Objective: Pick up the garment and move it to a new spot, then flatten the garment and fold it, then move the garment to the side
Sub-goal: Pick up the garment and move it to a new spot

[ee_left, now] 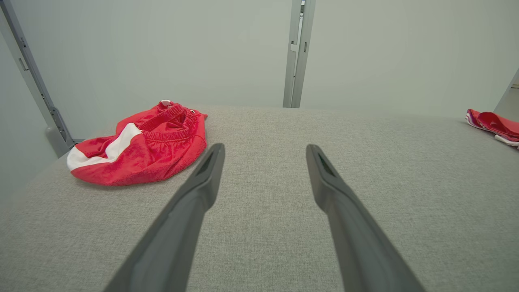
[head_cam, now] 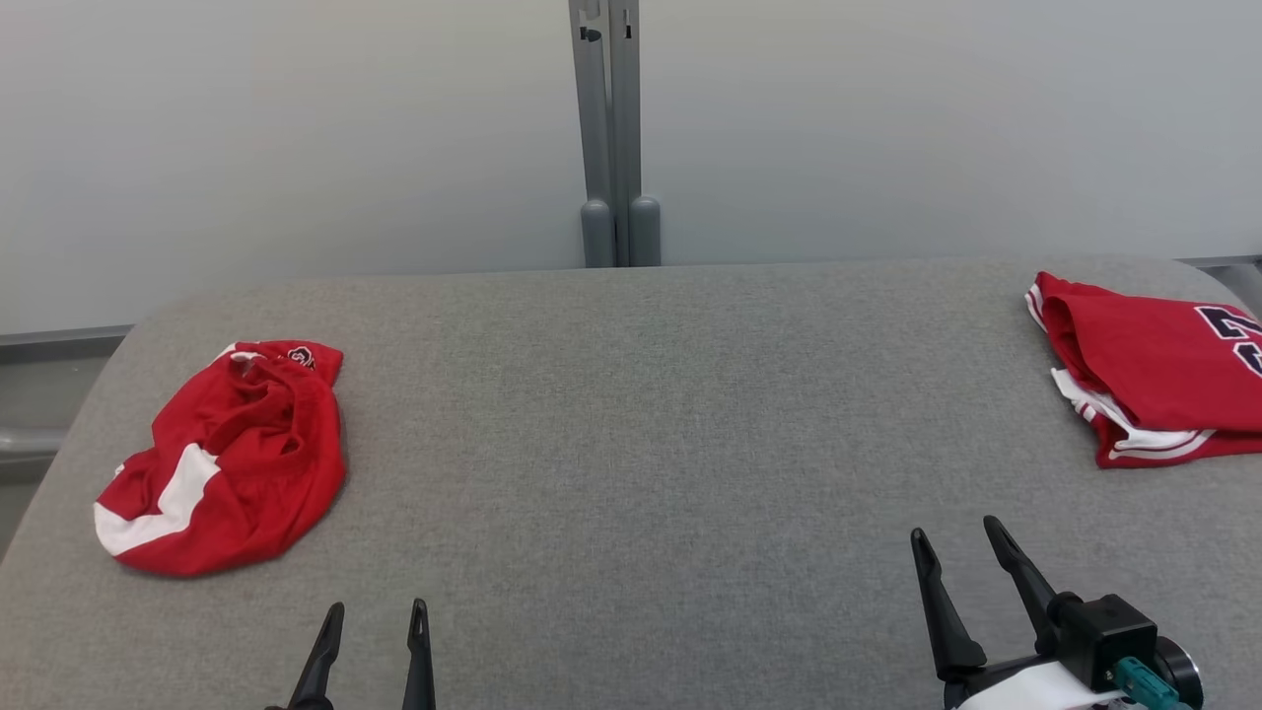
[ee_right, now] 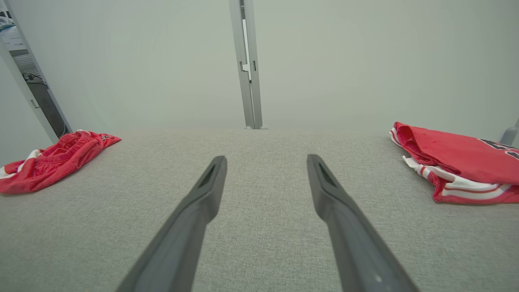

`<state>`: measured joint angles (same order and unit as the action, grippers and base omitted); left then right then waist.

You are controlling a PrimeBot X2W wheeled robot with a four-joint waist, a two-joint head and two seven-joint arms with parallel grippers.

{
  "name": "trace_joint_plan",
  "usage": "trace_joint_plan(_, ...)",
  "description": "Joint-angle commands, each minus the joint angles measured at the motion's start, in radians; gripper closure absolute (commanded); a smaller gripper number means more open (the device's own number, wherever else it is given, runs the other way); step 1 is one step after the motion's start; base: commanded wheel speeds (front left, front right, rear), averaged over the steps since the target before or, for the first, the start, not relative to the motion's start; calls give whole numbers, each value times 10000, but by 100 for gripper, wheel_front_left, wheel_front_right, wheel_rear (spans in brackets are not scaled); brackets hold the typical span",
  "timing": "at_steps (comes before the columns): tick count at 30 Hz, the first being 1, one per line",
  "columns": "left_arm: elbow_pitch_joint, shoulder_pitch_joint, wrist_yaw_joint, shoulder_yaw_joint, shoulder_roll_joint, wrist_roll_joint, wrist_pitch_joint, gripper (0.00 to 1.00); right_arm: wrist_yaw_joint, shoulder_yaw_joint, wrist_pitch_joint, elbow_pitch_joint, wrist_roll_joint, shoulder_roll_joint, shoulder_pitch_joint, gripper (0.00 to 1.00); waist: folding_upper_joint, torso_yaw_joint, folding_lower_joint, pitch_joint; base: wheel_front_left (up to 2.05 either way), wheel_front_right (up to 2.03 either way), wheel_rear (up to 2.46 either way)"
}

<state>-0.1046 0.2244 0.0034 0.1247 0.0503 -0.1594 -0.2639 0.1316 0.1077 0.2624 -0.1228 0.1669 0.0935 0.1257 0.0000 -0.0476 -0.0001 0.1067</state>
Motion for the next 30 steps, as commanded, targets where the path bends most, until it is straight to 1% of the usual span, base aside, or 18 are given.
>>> trace_joint_plan(1,-16,-167,-4,-27,9,166,0,0,-20,7,32,44,15,27,122,0,0,-179,1,-17,0,0,0)
trace_joint_plan(6,63,-168,34,-83,9,201,0,0,-20,113,32,45,58,-3,210,0,0,-748,1,12,0,0,0)
trace_joint_plan(14,215,-99,23,-125,12,289,0,0,-20,201,32,50,81,-93,181,0,0,-2071,1,-66,0,0,0)
trace_joint_plan(19,370,9,45,-110,11,341,0,0,-20,436,32,-23,206,-156,80,0,0,-2730,1,-99,0,0,0)
trace_joint_plan(24,474,23,128,-139,9,343,0,0,-20,542,30,-31,228,-219,135,0,0,-3282,1,-75,0,0,0)
trace_joint_plan(30,519,107,103,-263,9,352,0,0,-18,550,30,-25,198,-263,129,0,0,-3700,1,2,0,0,0)
